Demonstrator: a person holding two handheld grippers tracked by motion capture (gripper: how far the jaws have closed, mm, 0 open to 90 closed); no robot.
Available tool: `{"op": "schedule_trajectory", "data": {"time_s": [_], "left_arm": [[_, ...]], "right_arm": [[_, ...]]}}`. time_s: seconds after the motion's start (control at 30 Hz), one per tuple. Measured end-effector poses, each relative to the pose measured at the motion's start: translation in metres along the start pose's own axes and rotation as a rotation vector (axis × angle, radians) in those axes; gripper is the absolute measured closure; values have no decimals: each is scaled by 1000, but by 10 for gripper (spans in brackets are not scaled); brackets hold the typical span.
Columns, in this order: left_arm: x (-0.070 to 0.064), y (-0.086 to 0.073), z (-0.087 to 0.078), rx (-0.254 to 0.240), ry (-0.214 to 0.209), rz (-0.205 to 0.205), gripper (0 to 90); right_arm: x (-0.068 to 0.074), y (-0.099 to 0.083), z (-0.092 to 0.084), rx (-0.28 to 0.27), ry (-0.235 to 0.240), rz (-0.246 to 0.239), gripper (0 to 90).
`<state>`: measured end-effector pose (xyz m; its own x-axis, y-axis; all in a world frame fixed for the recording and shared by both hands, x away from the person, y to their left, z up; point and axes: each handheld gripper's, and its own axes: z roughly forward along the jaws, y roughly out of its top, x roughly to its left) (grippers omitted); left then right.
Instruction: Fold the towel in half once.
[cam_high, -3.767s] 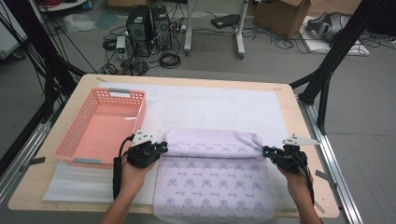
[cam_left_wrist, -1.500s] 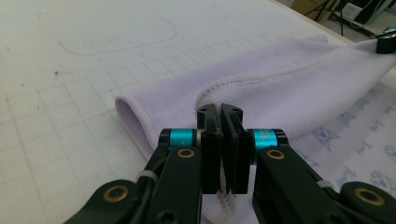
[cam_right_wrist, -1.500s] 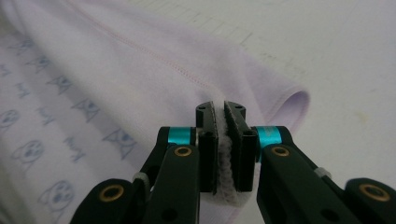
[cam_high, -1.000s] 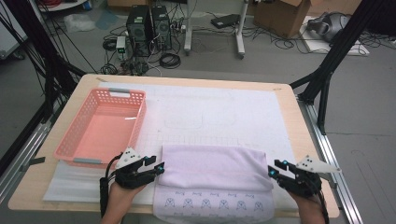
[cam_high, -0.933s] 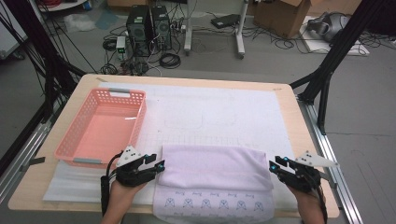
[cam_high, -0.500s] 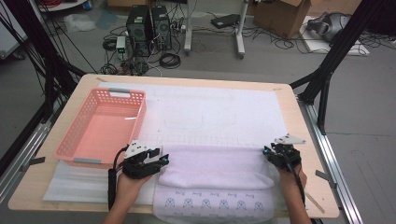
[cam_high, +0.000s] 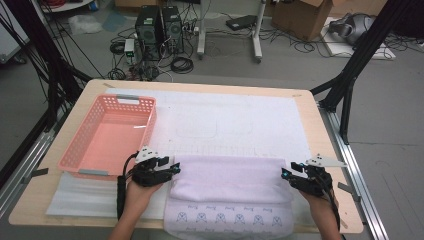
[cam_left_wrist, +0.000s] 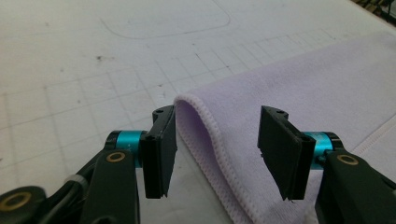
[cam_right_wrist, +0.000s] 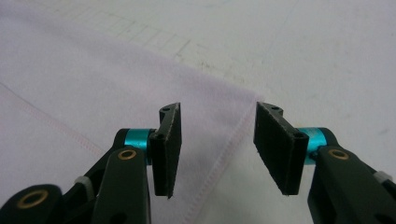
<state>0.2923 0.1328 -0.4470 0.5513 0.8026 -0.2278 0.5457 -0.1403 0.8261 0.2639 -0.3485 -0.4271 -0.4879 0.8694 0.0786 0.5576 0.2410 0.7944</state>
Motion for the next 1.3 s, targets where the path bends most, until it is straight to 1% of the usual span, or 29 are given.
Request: {"op": "schedule_trajectory", "data": {"time_s": [0.03, 0.1, 0.17, 0.2, 0.27, 0.3, 0.37, 0.4, 0.43, 0.5, 0.53, 0.6, 0.67, 0.7, 0.73, 0.77, 0.83, 0.87, 0.9, 0.93, 0.97, 1.0, 1.03, 1.07, 1.1, 1.13, 1.17, 1.23, 1.3], "left_arm": [[-2, 1, 3, 18, 11, 22, 490], [-5, 1, 9, 45, 45, 46, 587], [-8, 1, 11, 51, 87, 76, 772], [-9, 2, 12, 39, 110, 92, 867], [-9, 4, 13, 21, 151, 111, 872], [-8, 4, 14, 24, 165, 106, 872], [-6, 4, 15, 33, 192, 81, 860], [-6, 5, 15, 30, 214, 70, 794], [-5, 4, 14, 29, 224, 58, 711], [-3, 3, 13, 51, 201, 39, 612], [-3, 3, 13, 64, 176, 29, 570], [-5, 1, 10, 72, 144, 31, 539], [-7, -2, 9, 72, 102, 34, 518], [-8, -2, 9, 74, 90, 43, 512], [-9, -3, 9, 76, 88, 55, 511], [-10, -3, 9, 78, 86, 64, 519], [-12, -3, 10, 82, 95, 78, 608], [-12, -3, 10, 85, 88, 72, 644], [-11, -3, 10, 84, 60, 50, 714], [-12, -2, 11, 87, 51, 39, 803], [-12, -2, 11, 88, 54, 40, 818], [-12, -2, 11, 88, 51, 33, 828], [-11, -2, 11, 84, 47, 17, 834], [-11, -2, 11, 80, 51, 6, 840], [-12, -2, 12, 70, 62, 5, 845], [-14, -1, 14, 63, 73, 8, 848], [-14, 1, 15, 56, 76, 9, 849], [-11, 8, 17, 41, 76, -15, 852], [-9, 15, 18, 16, 76, -23, 853]], "right_arm": [[-1, -2, -1, 3, 0, 13, 509], [-3, -3, -1, -1, -3, 22, 509], [-3, -3, -2, -4, -3, 24, 509], [-2, -3, -2, -5, -5, 21, 509], [-2, -3, -1, -2, -6, 16, 510], [-2, -3, -1, -2, -5, 17, 510], [-1, -3, 1, 5, -15, 8, 511], [-1, -4, 2, 11, -17, 11, 511], [-1, -5, 2, 14, -17, 13, 510], [-1, -5, 3, 20, -16, 13, 501], [-1, -5, 4, 21, -17, 16, 494], [-1, -6, 4, 27, -17, 16, 492], [0, -6, 5, 40, -10, 11, 521], [1, -6, 6, 42, -7, 4, 523], [1, -6, 7, 48, -1, 4, 530], [2, -6, 9, 56, 1, 3, 533], [2, -7, 13, 84, 5, -1, 548], [2, -8, 15, 110, 2, -8, 562], [3, -10, 17, 114, 1, -18, 569], [3, -10, 17, 115, 1, -13, 579], [2, -9, 17, 120, 5, -13, 603], [2, -9, 16, 123, 9, -12, 648], [2, -9, 16, 126, 24, -7, 723], [1, -9, 16, 128, 74, -3, 852], [3, -9, 17, 128, 74, -20, 856], [5, -7, 17, 134, 64, -48, 861], [5, -6, 17, 139, 62, -62, 863], [4, -4, 19, 128, 56, -65, 866], [1, 0, 20, 102, 43, -57, 867]]}}
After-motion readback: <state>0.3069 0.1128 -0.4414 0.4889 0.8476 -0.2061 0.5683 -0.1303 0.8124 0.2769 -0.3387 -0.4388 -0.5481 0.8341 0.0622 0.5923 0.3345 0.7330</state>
